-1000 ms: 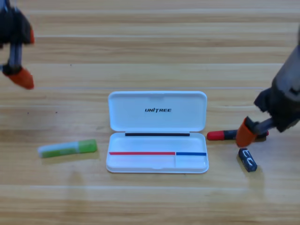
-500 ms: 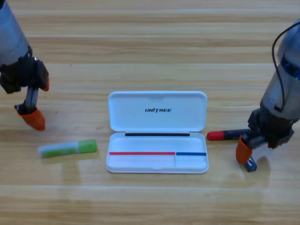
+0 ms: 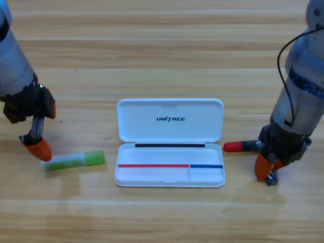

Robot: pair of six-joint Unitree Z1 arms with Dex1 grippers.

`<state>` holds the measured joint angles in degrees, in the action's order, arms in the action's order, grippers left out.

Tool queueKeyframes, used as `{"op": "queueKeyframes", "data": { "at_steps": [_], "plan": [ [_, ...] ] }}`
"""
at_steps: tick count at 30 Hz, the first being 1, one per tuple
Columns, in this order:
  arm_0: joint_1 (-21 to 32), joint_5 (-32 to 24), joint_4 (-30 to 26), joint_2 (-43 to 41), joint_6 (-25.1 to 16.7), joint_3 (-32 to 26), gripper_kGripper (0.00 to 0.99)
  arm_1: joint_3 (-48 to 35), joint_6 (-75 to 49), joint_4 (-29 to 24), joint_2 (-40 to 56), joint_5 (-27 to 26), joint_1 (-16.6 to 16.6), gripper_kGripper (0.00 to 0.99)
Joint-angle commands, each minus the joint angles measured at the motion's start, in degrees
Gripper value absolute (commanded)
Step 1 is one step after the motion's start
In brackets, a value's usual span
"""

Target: Clean up eraser and pencils

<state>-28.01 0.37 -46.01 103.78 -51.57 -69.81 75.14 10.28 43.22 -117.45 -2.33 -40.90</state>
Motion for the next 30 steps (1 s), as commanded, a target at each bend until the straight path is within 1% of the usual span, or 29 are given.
{"op": "queueKeyframes", "data": {
  "at_steps": [1,3,4,5,9,12,15,18,19,21,23,30],
  "plan": [
    [0.41,-1.86,1.8,2.66,0.68,2.49,0.988,0.27,-1.5,0.03,-4.01,-0.92,-2.34,0.198],
    [0.41,-2.04,2.77,2.74,0.68,3.37,0.989,0.27,-1.93,0.11,-4.27,-0.92,-2.34,0.115],
    [0.41,-2.04,3.39,2.83,0.68,3.81,0.99,0.27,-2.37,0.29,-4.36,-0.92,-2.34,0.037],
    [0.41,-2.13,3.83,2.92,0.59,4.34,0.99,0.27,-2.55,0.55,-4.36,-0.92,-2.34,0.0],
    [0.41,-2.3,5.41,3.45,0.5,5.83,0.99,0.36,-3.34,1.96,-3.13,-0.92,-2.43,0.0],
    [0.41,-2.65,6.38,3.62,0.5,6.71,0.989,2.12,-5.89,5.74,-0.5,-0.83,-2.78,0.0],
    [0.41,-3.09,7.69,4.24,0.59,7.59,0.989,5.46,-14.42,11.36,2.49,0.84,-4.19,0.0],
    [0.41,-3.27,9.19,5.03,0.59,8.55,0.99,8.45,-32.96,17.34,5.13,0.75,-6.21,0.0],
    [0.41,-3.27,9.8,5.29,0.59,8.91,0.99,8.8,-34.37,17.34,6.01,0.75,-6.65,0.0],
    [0.41,-3.27,11.03,5.73,0.68,9.79,0.99,9.94,-37.97,17.43,7.06,0.31,-8.58,0.0],
    [0.33,-3.27,12.0,6.35,0.76,10.4,0.99,11.96,-41.57,17.43,6.62,-0.57,-9.99,0.0],
    [0.33,-3.0,15.25,8.28,1.38,11.72,0.989,21.54,-50.71,17.52,-0.93,-0.39,-11.75,0.0]
  ]
}}
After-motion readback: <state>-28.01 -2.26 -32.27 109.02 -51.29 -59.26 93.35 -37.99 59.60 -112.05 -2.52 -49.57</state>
